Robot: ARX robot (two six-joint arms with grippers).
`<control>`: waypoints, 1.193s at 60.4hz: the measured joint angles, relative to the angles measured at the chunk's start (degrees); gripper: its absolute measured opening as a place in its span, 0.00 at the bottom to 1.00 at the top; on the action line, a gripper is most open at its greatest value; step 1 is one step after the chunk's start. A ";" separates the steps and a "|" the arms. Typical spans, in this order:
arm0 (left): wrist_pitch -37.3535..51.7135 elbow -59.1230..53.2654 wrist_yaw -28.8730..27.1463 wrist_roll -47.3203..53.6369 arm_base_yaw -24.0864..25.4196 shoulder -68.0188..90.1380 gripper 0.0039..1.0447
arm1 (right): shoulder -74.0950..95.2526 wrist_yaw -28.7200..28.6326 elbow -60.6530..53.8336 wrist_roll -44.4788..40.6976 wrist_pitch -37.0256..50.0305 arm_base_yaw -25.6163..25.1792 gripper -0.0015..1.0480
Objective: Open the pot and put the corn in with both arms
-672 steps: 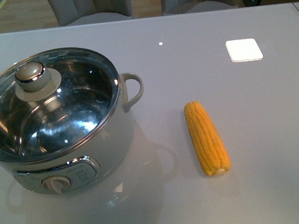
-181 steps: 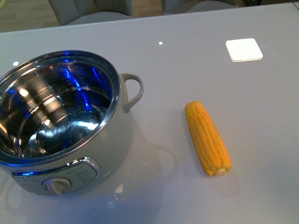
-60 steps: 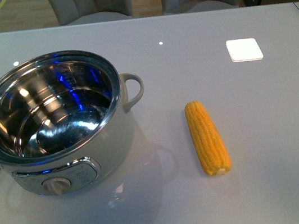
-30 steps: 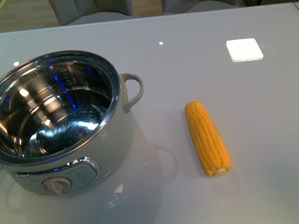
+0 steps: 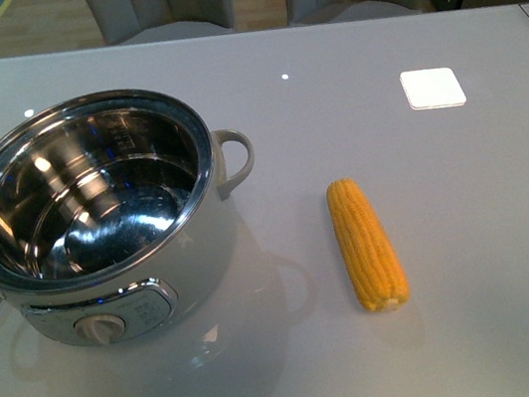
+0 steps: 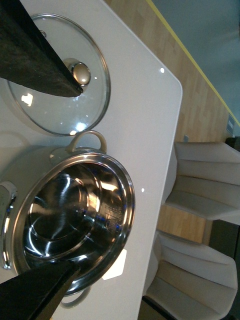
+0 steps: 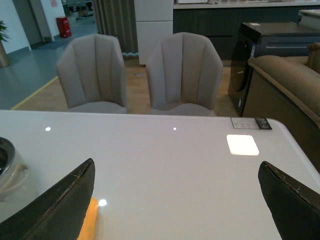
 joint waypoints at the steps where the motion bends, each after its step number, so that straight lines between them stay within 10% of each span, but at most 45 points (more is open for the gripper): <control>1: -1.44 -0.11 -0.74 -0.48 -0.70 -1.20 0.94 | 0.00 0.00 0.00 0.00 0.00 0.00 0.92; 31: -12.37 -0.68 -4.70 -2.80 -6.05 -11.72 0.94 | 0.00 0.00 0.00 0.00 0.00 0.00 0.92; 39: -1.01 -3.19 -2.05 2.78 -2.40 -15.76 0.72 | 0.00 0.04 0.00 -0.04 -0.02 0.00 0.92; 62: -10.29 -3.15 -1.68 5.25 -2.19 -25.64 0.02 | 0.00 0.02 0.00 -0.02 -0.04 0.00 0.92; 72: -10.32 -3.15 -1.68 5.44 -2.19 -25.64 0.03 | 0.00 0.02 0.00 -0.02 -0.04 0.00 0.92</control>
